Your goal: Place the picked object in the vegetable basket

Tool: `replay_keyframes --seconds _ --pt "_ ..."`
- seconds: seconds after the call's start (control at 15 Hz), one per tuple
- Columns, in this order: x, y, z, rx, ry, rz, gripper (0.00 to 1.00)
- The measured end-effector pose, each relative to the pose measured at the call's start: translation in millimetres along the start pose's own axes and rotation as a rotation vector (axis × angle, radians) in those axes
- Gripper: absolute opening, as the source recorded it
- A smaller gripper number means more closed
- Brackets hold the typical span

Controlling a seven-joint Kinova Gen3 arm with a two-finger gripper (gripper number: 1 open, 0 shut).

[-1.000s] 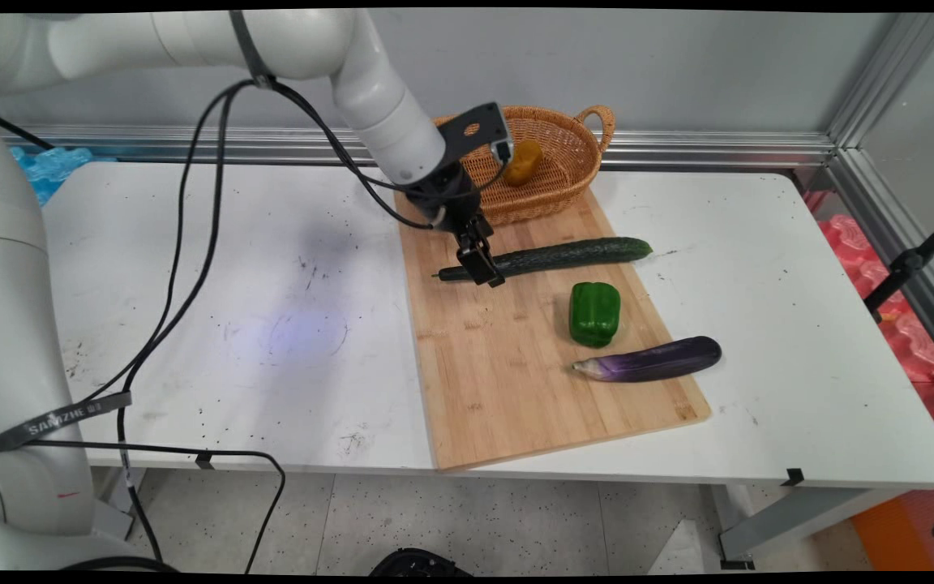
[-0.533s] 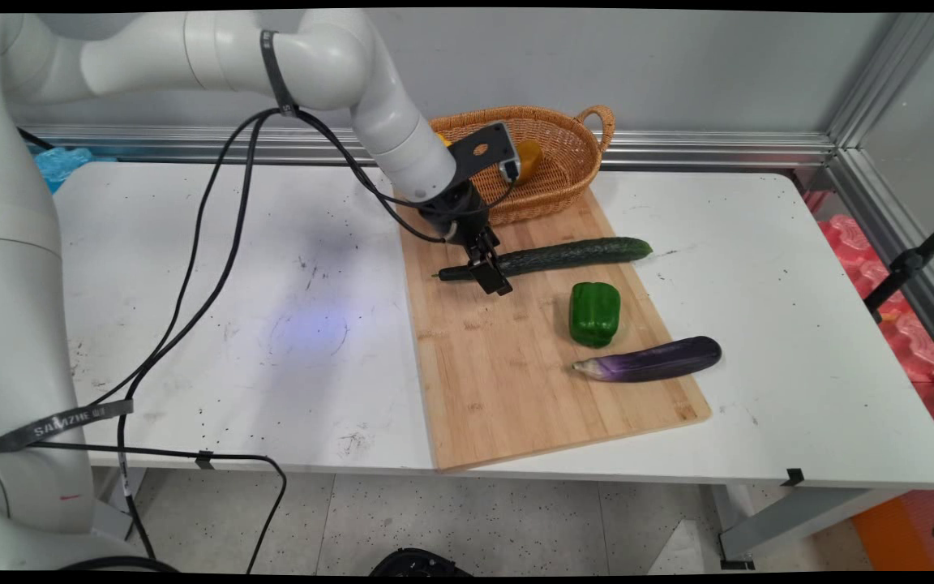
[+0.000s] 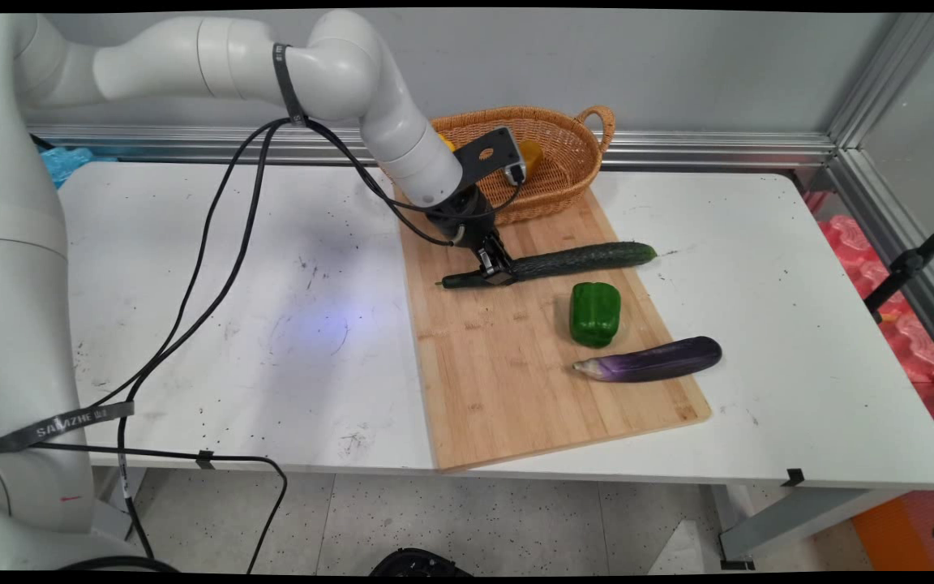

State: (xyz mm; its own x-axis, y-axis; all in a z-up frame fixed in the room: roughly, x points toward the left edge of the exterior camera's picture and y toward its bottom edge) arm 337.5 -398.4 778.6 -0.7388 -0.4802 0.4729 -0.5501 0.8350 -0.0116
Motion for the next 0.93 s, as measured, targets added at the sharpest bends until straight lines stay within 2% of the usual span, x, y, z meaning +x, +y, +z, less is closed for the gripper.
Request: replay_keyframes --seconds 0.53,0.93 --pt "8.5 3.7 -9.7 -0.003 0.017 -0.007 0.0" --pt "34.1 -3.1 -49.7 0.004 0.045 0.023 0.0"
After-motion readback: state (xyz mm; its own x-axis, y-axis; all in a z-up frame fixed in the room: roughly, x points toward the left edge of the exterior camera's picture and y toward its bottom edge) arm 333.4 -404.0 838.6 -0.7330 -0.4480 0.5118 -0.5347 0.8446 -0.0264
